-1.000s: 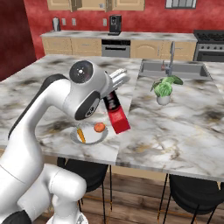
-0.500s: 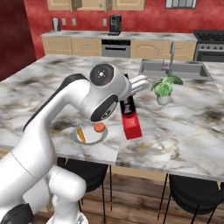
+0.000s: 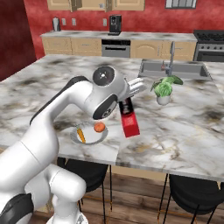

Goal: Retrieve the tupperware and aluminum foil from the cabinet and place them on the dining counter near the plate with carrot and squash to prepare for storing leftovers.

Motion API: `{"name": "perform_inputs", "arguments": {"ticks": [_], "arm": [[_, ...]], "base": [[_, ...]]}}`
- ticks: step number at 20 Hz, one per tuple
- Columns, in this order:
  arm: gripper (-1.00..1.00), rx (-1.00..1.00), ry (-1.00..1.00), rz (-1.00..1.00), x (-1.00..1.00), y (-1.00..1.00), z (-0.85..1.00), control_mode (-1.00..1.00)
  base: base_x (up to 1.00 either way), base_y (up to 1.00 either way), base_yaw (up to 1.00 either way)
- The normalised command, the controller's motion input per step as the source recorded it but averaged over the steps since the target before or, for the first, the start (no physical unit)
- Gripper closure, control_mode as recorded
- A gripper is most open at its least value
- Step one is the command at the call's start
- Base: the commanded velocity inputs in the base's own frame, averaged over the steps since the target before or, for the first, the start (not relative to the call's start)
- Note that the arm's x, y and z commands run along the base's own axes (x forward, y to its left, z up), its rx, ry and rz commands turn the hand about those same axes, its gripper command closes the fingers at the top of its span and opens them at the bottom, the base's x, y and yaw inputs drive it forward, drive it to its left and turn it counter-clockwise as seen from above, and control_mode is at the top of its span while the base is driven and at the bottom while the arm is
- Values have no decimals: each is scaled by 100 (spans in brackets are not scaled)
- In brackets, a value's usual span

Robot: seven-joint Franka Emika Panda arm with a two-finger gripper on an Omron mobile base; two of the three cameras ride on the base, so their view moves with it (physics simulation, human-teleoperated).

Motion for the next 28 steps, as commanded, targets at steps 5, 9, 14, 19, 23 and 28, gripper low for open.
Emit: {"name": "perform_inputs", "arguments": {"ticks": [5,9,14,19,23,28], "arm": [[100,13,0,-1,51,24,-56,-100],[100,22,1,-1,49,13,-52,-100],[100,24,9,-2,36,17,-41,-100],[100,15,15,-2,30,27,-32,-100],[100,14,15,-1,44,18,-30,-100],[100,13,3,0,50,11,-51,-100]], "base": [[0,0,0],[0,0,0],[0,0,0],[0,0,0],[0,0,0],[0,0,0]]}}
